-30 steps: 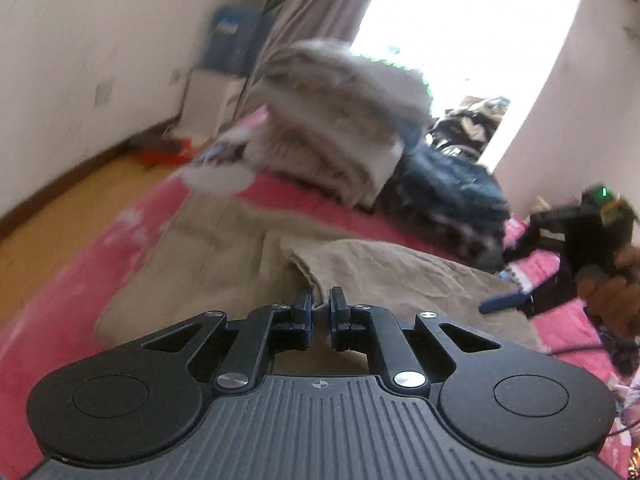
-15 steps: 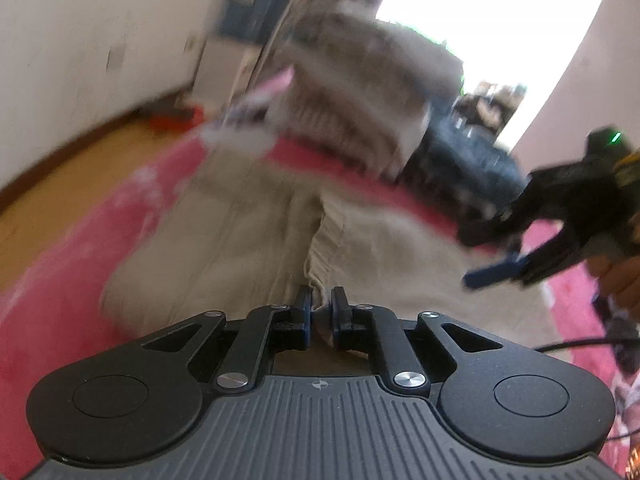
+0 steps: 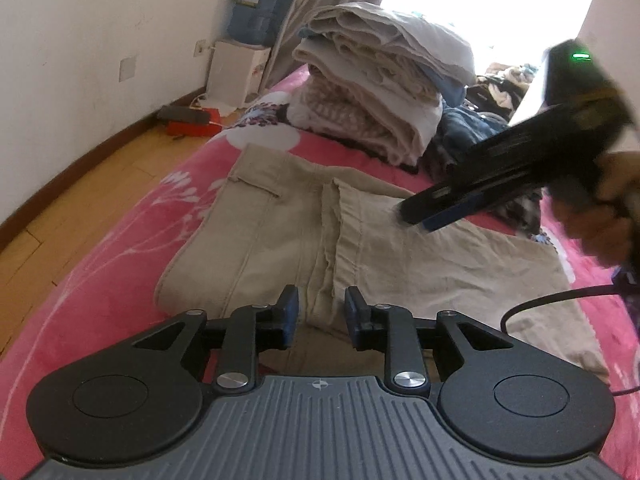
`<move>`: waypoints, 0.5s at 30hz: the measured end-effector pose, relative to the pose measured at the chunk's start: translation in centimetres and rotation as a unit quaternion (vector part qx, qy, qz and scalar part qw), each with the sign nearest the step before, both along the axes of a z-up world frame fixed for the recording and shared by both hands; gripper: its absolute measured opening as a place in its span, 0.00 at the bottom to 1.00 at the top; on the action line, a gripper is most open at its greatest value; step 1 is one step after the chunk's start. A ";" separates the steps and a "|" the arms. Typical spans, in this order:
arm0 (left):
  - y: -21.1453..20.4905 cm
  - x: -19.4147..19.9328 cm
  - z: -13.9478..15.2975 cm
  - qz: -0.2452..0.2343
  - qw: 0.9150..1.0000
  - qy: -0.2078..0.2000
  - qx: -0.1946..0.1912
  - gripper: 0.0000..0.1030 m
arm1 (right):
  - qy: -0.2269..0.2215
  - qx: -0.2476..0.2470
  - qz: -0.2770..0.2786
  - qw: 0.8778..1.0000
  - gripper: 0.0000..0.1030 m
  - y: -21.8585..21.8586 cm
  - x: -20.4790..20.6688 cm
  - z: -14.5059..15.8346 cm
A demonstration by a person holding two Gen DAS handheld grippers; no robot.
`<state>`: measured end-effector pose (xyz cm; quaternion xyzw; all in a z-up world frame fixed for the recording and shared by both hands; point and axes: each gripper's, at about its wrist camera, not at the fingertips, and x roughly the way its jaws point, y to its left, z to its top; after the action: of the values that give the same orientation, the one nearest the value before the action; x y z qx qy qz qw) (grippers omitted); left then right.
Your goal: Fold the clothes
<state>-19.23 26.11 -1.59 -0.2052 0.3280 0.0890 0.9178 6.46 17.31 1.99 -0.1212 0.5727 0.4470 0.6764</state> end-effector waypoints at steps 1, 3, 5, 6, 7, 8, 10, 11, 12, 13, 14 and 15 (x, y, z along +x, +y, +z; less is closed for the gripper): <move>0.0 0.0 0.1 -0.005 1.000 -0.002 0.000 0.27 | -0.005 -0.006 -0.009 1.000 0.50 0.4 0.3 -0.6; 0.1 0.1 0.3 -0.015 1.000 -0.005 0.000 0.31 | 0.013 0.008 -0.037 0.999 0.52 0.2 0.9 -0.7; 0.2 0.3 0.4 -0.036 0.999 -0.004 0.003 0.35 | 0.040 0.034 -0.064 0.997 0.52 -0.6 1.4 0.0; 0.2 0.5 0.4 -0.047 0.999 -0.003 0.003 0.37 | 0.049 0.043 -0.072 0.995 0.53 -1.0 1.5 0.3; 0.2 0.8 0.3 -0.058 0.998 0.001 0.000 0.41 | 0.056 0.050 -0.079 0.994 0.53 -1.5 1.6 0.6; 0.2 1.1 0.1 -0.069 0.998 0.007 -0.004 0.43 | 0.063 0.058 -0.087 0.993 0.54 -1.9 1.7 0.9; 0.2 1.6 0.0 -0.076 0.997 0.014 -0.003 0.44 | 0.078 0.060 -0.093 0.991 0.55 -2.5 1.7 1.0; 0.2 1.9 -0.1 -0.080 0.997 0.019 -0.002 0.44 | 0.083 0.060 -0.094 0.990 0.55 -2.6 1.6 1.0; 0.2 2.2 -0.1 -0.083 0.996 0.026 0.001 0.44 | 0.087 0.060 -0.093 0.990 0.55 -2.7 1.5 0.9; 0.2 2.5 -0.2 -0.086 0.996 0.036 0.004 0.44 | 0.091 0.060 -0.093 0.990 0.55 -2.8 1.4 0.9; 0.2 2.8 -0.3 -0.089 0.995 0.047 0.004 0.44 | 0.094 0.059 -0.093 0.989 0.56 -2.9 1.3 0.8; 0.2 3.0 -0.4 -0.093 0.994 0.058 0.003 0.44 | 0.096 0.058 -0.092 0.989 0.56 -2.8 1.2 0.7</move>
<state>-16.23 26.32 -1.98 -0.1656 0.3980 0.0155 0.9022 7.65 14.47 2.69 0.0145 0.6169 0.4251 0.6622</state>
